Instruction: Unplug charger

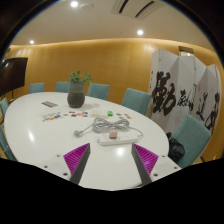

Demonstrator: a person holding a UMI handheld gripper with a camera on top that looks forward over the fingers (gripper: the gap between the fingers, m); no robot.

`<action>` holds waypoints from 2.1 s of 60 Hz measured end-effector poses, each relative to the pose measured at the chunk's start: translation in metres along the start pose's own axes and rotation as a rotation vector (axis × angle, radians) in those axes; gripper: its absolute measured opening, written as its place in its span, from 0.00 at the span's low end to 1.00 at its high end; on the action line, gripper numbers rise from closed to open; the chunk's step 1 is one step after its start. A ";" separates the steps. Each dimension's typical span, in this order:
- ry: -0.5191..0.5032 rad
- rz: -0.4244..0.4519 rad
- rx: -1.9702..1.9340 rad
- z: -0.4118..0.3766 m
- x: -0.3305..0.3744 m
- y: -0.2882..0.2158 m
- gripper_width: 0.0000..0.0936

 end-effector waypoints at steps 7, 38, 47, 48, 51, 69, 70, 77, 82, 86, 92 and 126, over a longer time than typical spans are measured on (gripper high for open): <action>0.002 -0.019 -0.004 0.002 -0.013 0.006 0.93; -0.065 -0.063 -0.014 0.009 -0.168 0.033 0.93; -0.065 -0.064 -0.033 0.010 -0.236 0.024 0.93; -0.064 -0.065 -0.036 0.010 -0.242 0.024 0.93; -0.064 -0.064 -0.043 0.008 -0.261 0.023 0.92; -0.062 -0.086 -0.102 0.013 -0.305 0.031 0.37; -0.062 -0.087 -0.100 0.013 -0.306 0.031 0.35; -0.079 -0.069 -0.064 0.012 -0.306 0.031 0.21; -0.097 -0.060 -0.070 0.013 -0.307 0.030 0.17; -0.099 -0.050 -0.082 0.014 -0.307 0.029 0.17; -0.080 -0.021 -0.089 0.014 -0.303 0.027 0.17; 0.104 0.220 -0.111 0.176 -0.271 -0.113 0.18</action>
Point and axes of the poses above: the point between the fingertips, and its own axes, seen from behind it with the camera up: z to the right, y down, x backward, against the way the camera looks, the point moved 9 cm from there along x, backward, against the way the camera looks, and after that the axes turned 1 degree about -x, right-handed, at the moved point
